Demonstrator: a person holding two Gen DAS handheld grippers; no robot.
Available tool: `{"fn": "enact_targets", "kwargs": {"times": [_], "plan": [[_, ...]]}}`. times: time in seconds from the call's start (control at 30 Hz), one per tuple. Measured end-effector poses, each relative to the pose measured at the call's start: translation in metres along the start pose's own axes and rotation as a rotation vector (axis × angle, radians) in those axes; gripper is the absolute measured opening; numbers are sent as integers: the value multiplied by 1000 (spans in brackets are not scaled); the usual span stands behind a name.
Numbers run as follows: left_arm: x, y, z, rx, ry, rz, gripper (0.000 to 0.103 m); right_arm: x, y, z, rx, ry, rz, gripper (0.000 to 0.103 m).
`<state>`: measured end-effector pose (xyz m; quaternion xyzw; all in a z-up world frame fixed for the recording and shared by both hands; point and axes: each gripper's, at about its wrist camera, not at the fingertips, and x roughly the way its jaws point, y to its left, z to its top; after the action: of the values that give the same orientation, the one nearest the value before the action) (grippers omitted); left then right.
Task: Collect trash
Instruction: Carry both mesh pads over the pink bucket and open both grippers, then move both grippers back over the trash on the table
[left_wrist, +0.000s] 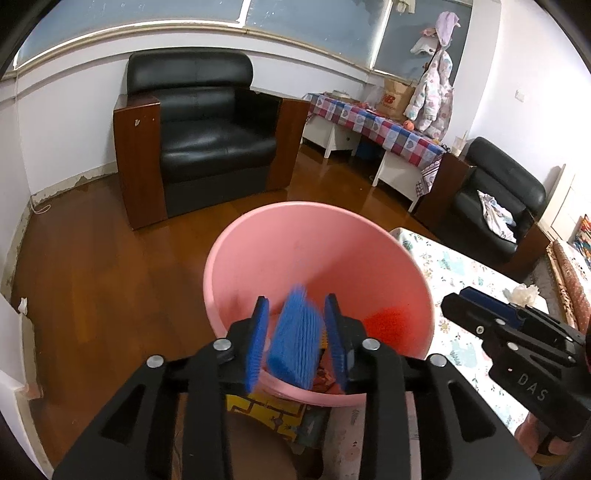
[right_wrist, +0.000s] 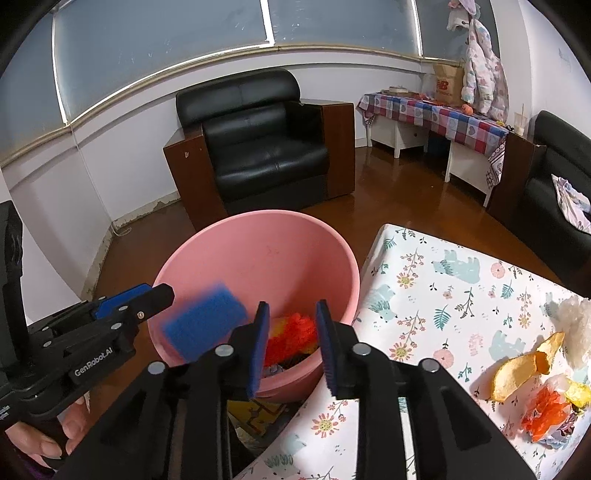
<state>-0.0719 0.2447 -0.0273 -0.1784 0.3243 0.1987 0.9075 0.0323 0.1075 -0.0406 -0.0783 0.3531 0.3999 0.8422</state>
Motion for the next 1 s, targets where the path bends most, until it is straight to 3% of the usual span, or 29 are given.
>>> {"fn": "enact_targets", "kwargs": {"times": [0.67, 1.0], "plan": [[-7, -12, -5, 27, -1, -21, 32, -24, -7, -17, 41, -17, -1, 31], [-15, -43, -7, 92, -15, -68, 32, -61, -50, -34, 134, -41, -63, 31]]}}
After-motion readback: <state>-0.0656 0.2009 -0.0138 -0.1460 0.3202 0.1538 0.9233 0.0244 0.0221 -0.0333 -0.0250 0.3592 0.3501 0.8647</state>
